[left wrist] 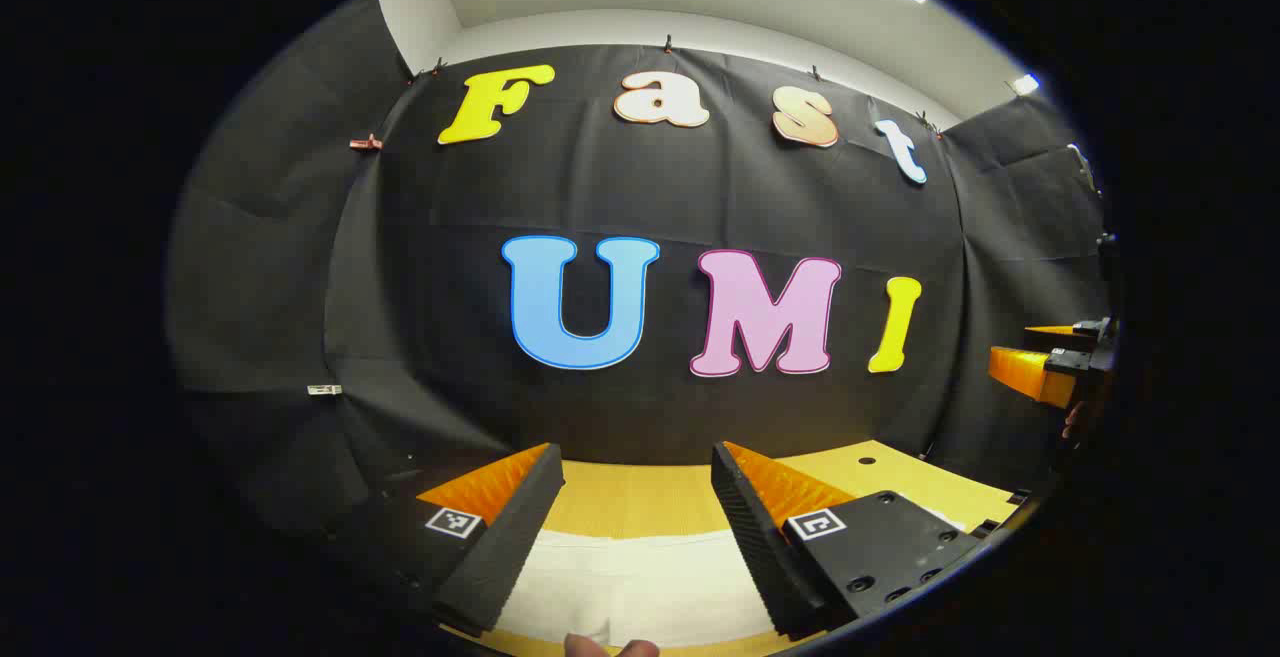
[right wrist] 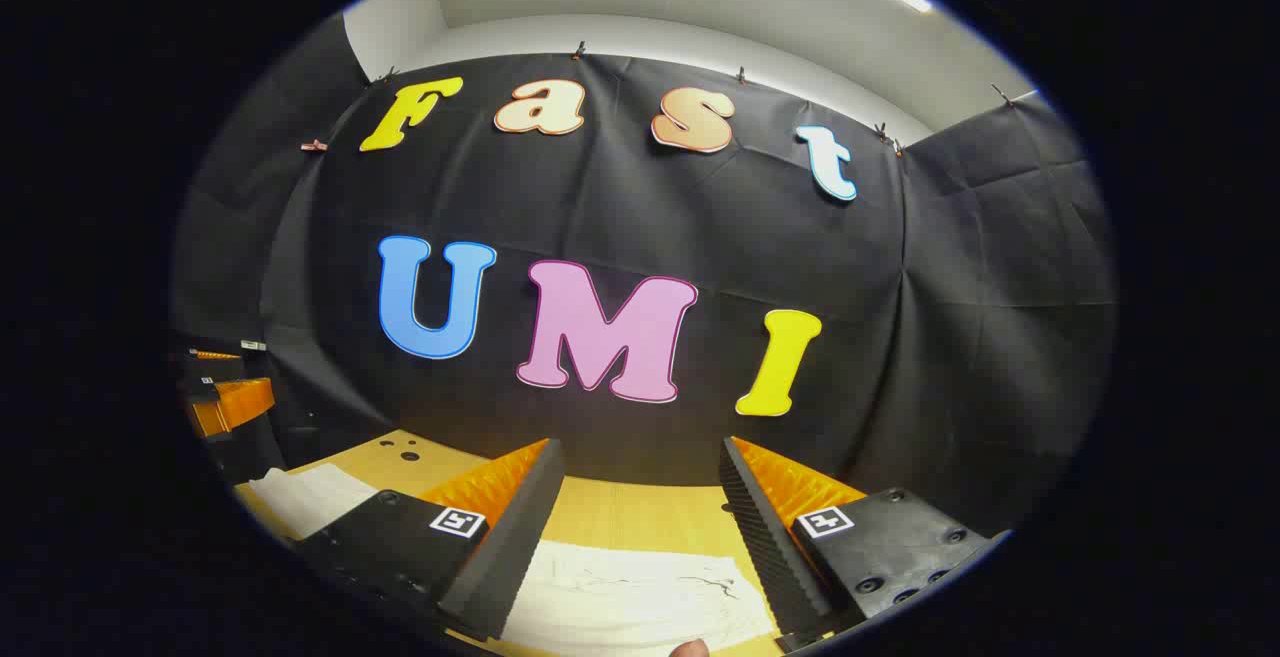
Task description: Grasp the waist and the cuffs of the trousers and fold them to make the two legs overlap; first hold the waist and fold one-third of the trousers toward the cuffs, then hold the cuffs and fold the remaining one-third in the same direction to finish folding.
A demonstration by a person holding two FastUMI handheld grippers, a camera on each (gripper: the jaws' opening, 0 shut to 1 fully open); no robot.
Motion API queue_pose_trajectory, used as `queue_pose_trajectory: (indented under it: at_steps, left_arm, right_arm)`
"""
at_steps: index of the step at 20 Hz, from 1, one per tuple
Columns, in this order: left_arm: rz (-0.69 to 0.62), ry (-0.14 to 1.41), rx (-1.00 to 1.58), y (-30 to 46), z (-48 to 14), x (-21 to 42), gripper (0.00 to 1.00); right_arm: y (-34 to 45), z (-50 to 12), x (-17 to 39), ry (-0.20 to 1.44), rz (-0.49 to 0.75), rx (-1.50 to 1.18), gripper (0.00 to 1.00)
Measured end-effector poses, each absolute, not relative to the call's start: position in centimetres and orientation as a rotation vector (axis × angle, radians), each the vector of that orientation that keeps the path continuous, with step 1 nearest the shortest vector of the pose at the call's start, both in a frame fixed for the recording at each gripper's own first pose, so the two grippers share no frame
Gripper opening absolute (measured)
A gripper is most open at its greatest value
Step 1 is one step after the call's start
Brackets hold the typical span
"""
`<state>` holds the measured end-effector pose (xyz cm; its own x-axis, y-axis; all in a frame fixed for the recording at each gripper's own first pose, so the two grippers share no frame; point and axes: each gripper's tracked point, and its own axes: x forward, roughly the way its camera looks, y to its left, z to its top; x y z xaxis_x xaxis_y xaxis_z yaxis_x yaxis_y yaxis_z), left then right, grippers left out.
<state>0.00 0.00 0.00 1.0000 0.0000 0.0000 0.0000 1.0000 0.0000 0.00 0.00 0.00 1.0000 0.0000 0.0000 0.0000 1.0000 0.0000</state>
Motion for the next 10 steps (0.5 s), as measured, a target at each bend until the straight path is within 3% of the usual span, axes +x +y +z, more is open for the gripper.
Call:
queue_pose_trajectory:
  at_steps: [10]
  left_arm:
    - [0.007,0.012,-0.002,-0.10,-0.50,0.76,0.95]
  right_arm:
    - [-0.30,-0.57,0.50,0.012,-0.004,0.005,0.96]
